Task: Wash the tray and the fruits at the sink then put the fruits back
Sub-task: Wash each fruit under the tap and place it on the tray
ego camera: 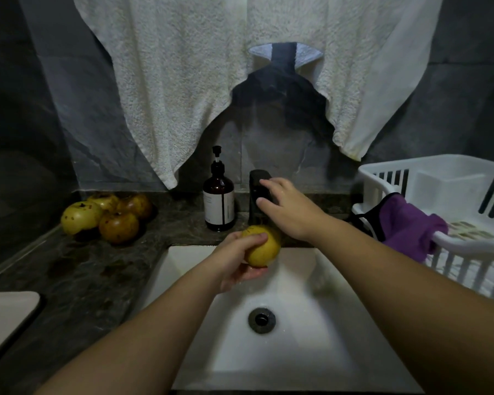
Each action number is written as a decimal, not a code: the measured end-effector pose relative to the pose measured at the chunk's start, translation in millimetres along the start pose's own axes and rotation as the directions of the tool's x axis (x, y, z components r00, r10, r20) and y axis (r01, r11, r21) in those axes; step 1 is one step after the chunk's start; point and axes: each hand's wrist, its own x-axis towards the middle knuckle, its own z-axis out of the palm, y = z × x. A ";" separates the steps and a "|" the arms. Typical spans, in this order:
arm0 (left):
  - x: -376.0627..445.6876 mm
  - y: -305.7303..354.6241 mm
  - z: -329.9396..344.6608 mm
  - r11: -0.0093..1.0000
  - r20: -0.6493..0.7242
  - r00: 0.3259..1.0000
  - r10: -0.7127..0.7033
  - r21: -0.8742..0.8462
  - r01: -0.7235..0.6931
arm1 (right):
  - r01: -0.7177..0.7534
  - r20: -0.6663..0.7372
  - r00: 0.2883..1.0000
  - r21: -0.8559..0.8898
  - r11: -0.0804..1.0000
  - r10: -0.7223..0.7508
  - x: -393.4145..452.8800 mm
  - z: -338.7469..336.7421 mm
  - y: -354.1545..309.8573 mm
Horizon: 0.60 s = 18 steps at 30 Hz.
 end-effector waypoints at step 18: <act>-46.6 -18.1 19.8 0.619 0.009 0.991 0.136 0.780 -0.092 | -0.180 0.231 0.939 -0.300 0.937 0.255 -112.3 0.5 37.2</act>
